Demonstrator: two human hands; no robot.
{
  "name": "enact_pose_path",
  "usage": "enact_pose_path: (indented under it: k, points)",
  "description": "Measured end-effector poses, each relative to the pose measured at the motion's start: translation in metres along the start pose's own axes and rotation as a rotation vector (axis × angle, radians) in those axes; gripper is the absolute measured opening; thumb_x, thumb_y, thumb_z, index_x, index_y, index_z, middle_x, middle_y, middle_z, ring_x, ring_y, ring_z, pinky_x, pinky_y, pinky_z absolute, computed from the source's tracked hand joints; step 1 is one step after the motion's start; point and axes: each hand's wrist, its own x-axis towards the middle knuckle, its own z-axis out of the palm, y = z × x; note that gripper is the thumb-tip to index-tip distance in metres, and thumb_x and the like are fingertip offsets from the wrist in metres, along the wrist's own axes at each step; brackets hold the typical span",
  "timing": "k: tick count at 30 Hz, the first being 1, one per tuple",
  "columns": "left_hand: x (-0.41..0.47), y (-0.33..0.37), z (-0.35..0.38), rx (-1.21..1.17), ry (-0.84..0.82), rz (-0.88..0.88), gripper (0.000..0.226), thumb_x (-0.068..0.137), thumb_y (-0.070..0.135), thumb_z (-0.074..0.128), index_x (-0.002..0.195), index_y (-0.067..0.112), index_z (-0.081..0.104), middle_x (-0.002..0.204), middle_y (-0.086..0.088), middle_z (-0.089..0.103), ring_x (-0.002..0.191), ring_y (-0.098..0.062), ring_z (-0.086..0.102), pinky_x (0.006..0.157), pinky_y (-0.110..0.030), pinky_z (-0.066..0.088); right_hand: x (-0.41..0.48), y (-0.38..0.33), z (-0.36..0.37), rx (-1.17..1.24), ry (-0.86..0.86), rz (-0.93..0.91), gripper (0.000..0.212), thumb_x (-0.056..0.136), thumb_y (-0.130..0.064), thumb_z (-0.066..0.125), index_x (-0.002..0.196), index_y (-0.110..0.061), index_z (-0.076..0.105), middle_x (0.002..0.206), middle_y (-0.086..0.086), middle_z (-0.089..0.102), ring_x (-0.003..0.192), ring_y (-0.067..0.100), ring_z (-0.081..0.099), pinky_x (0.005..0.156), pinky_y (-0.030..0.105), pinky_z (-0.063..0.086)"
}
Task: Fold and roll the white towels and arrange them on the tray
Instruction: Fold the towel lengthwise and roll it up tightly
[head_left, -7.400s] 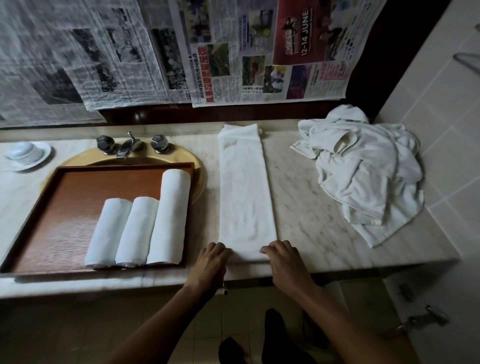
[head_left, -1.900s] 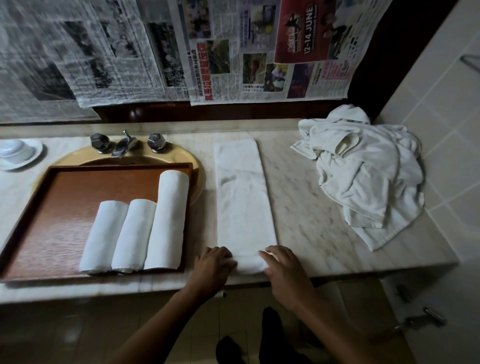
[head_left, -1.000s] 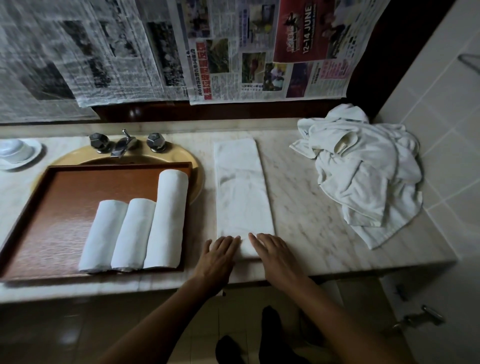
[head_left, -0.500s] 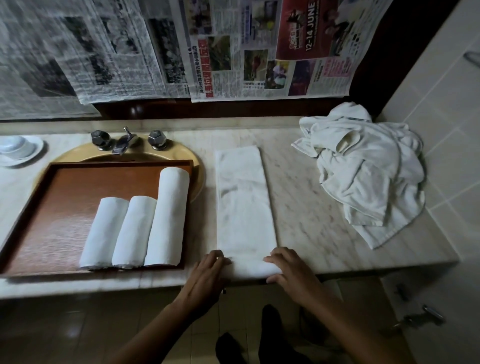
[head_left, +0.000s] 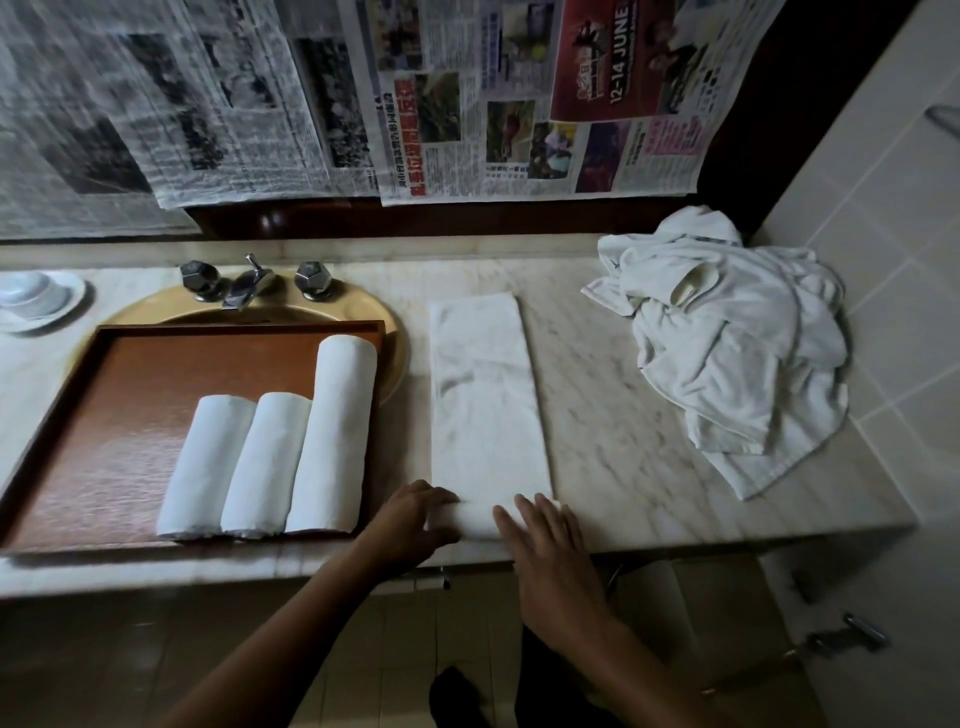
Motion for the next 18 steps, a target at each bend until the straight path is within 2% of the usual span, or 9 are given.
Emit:
enact_pose_path:
  k: [4,6,8,10,13,16,18]
  points:
    - [-0.019,0.024,0.018,0.171,0.243,0.043,0.065,0.094,0.039,0.066,0.153,0.025,0.042,0.151,-0.001,0.042,0.137,-0.023,0.042,0.112,-0.040,0.037,0.010,0.000,-0.005,-0.021,0.002,0.002,0.102,0.061,-0.005,0.079,0.154,-0.019,0.041,0.155,0.014,0.047,0.144,0.040,0.042,0.122,0.053,0.018]
    - [-0.026,0.038,0.034,0.274,0.326,0.113,0.070,0.090,0.034,0.071,0.152,0.018,0.044,0.157,-0.007,0.043,0.145,-0.028,0.041,0.117,-0.043,0.031,0.015,0.002,-0.006,-0.022,-0.004,-0.010,0.104,0.059,-0.003,0.081,0.154,-0.016,0.041,0.153,0.016,0.049,0.143,0.041,0.044,0.117,0.053,0.017]
    - [-0.024,0.045,0.052,0.401,0.333,0.193,0.078,0.080,0.032,0.078,0.149,0.012,0.049,0.154,-0.012,0.048,0.144,-0.031,0.044,0.115,-0.047,0.035,0.020,0.004,-0.005,-0.048,-0.030,-0.011,0.102,0.064,-0.007,0.082,0.156,-0.015,0.038,0.155,0.015,0.047,0.145,0.040,0.042,0.117,0.053,0.017]
    - [-0.017,0.047,0.059,0.455,0.272,0.184,0.086,0.076,0.031,0.079,0.152,0.007,0.045,0.156,-0.015,0.046,0.147,-0.033,0.040,0.116,-0.050,0.036,0.026,0.007,-0.005,-0.062,-0.062,-0.005,0.098,0.074,-0.013,0.079,0.159,-0.017,0.032,0.159,0.014,0.042,0.149,0.038,0.036,0.123,0.053,0.017]
    - [-0.003,0.040,0.055,0.495,0.241,0.167,0.087,0.076,0.031,0.075,0.152,0.004,0.042,0.156,-0.016,0.045,0.147,-0.034,0.040,0.118,-0.050,0.032,0.039,0.011,-0.013,-0.045,-0.131,-0.014,0.089,0.088,-0.019,0.063,0.164,-0.020,0.017,0.166,0.010,0.029,0.154,0.034,0.023,0.126,0.053,0.010]
    - [0.008,0.032,0.051,0.511,0.223,0.191,0.076,0.084,0.040,0.062,0.149,0.004,0.047,0.149,-0.015,0.053,0.139,-0.034,0.050,0.116,-0.050,0.039,0.052,0.018,-0.020,0.011,-0.203,-0.024,0.081,0.093,-0.025,0.047,0.165,-0.022,0.010,0.167,0.004,0.022,0.155,0.029,0.018,0.126,0.050,0.003]
    - [0.015,0.029,0.048,0.492,0.219,0.189,0.071,0.091,0.047,0.049,0.149,0.006,0.047,0.144,-0.013,0.056,0.132,-0.033,0.054,0.115,-0.050,0.041,0.060,0.021,-0.025,0.071,-0.250,-0.022,0.081,0.090,-0.030,0.043,0.164,-0.024,0.011,0.167,0.000,0.023,0.153,0.024,0.020,0.127,0.047,0.005]
